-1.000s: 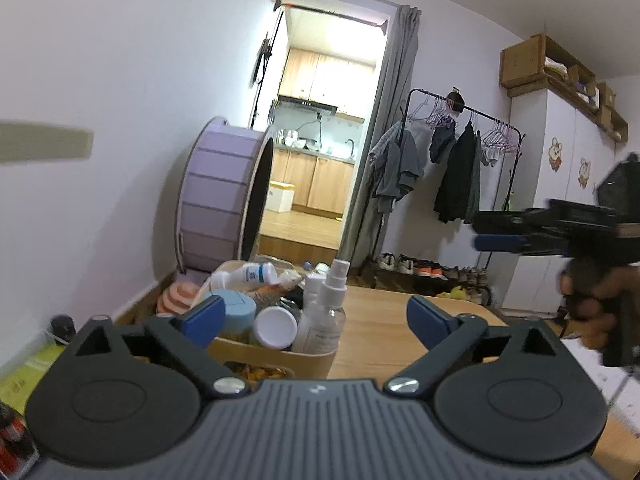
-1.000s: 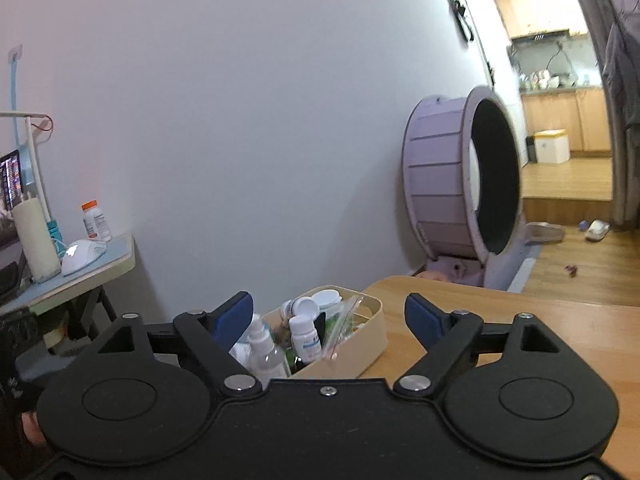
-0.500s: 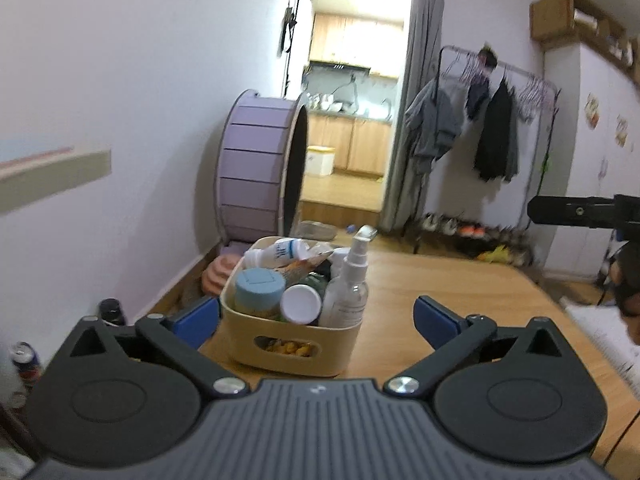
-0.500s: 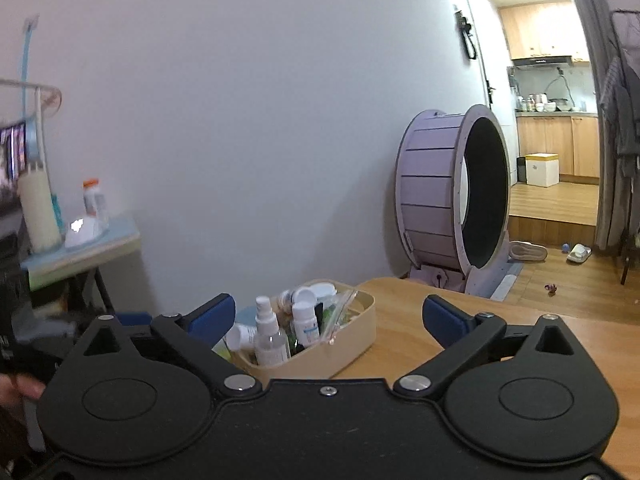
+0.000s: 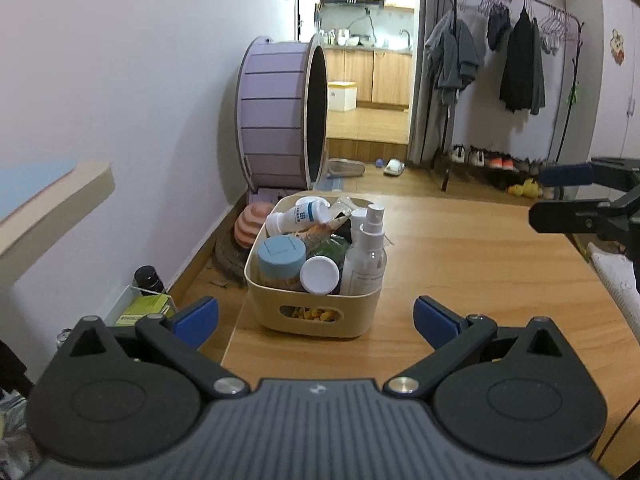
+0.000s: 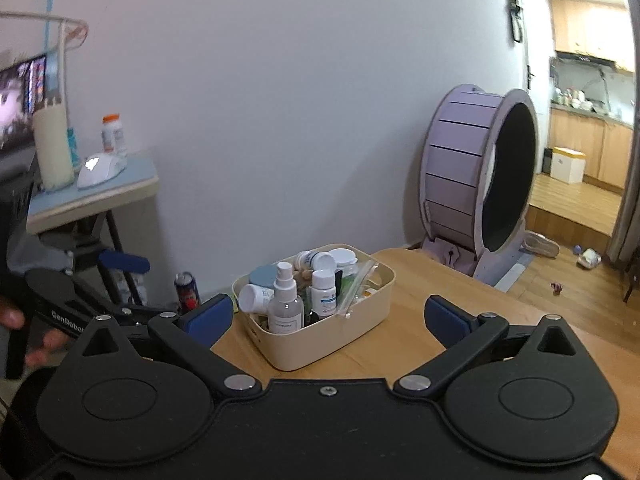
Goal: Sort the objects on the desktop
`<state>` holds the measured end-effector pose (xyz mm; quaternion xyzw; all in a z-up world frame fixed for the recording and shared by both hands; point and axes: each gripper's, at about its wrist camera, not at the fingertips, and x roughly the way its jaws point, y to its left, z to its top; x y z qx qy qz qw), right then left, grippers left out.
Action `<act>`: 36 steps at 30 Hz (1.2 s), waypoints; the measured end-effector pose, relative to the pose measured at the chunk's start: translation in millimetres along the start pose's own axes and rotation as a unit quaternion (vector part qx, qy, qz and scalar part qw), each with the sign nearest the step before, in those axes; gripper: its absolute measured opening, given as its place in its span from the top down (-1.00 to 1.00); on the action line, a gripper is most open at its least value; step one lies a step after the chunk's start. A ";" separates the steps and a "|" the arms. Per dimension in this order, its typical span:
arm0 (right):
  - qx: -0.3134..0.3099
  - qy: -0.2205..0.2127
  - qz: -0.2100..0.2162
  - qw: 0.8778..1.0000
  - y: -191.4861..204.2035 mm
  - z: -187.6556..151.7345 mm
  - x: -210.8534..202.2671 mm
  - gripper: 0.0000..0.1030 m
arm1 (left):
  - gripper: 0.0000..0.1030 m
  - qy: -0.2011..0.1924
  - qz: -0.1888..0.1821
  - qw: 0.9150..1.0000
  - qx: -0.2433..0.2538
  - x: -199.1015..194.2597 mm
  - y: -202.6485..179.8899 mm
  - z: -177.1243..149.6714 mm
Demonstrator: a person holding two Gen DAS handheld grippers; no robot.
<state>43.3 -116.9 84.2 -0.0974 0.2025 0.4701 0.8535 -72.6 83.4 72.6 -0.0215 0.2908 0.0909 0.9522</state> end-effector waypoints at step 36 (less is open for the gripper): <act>-0.005 0.006 0.005 1.000 4.2 8.9 1.5 -1.00 | -1.00 0.062 0.040 0.997 0.021 -4.2 5.8 15.6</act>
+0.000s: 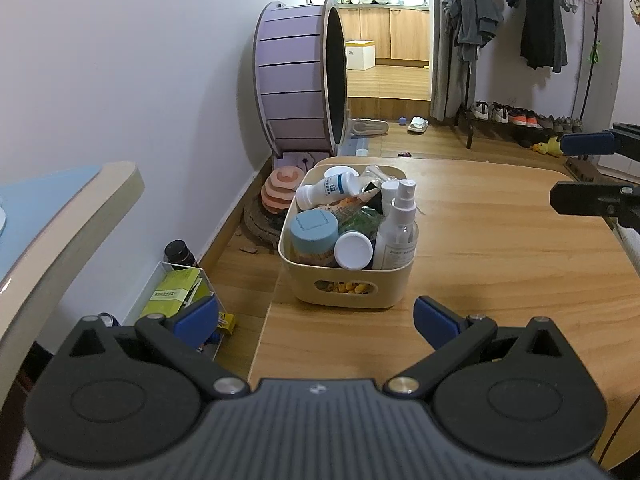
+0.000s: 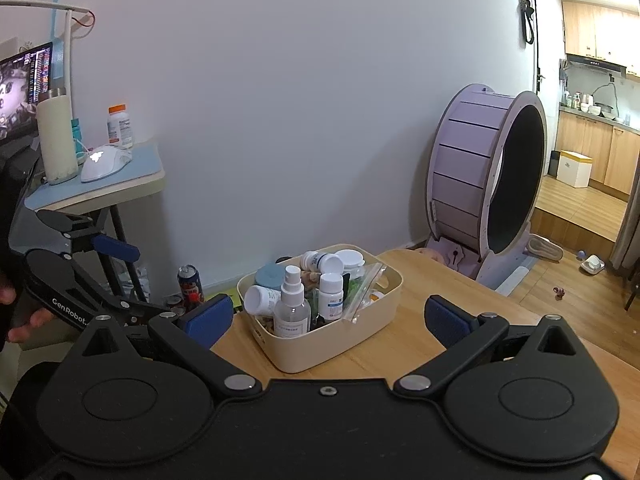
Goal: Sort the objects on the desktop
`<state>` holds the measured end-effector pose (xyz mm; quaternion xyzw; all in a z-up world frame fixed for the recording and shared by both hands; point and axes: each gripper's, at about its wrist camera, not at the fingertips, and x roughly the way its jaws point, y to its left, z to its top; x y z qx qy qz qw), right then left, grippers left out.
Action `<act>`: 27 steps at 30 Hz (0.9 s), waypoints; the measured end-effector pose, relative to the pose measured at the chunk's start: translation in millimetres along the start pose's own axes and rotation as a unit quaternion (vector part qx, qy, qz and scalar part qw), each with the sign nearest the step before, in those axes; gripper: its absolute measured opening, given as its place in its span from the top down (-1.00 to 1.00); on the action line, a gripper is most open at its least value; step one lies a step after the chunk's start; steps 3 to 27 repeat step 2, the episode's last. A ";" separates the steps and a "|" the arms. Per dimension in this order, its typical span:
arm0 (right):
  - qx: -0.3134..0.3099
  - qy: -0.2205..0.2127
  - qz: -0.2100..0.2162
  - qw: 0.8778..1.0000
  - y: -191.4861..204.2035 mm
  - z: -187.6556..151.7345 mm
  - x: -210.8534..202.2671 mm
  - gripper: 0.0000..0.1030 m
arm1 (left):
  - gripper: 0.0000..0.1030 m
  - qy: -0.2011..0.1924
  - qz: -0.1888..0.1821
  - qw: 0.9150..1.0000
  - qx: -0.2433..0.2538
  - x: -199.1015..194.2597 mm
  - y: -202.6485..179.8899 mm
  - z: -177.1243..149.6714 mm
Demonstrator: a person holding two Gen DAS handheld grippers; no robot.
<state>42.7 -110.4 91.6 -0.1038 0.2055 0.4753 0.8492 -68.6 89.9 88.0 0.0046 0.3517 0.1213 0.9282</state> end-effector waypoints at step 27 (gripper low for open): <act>0.001 0.000 -0.001 1.000 -0.6 0.3 -0.2 -0.99 | -1.00 0.000 -0.001 1.000 0.000 0.6 -0.1 0.0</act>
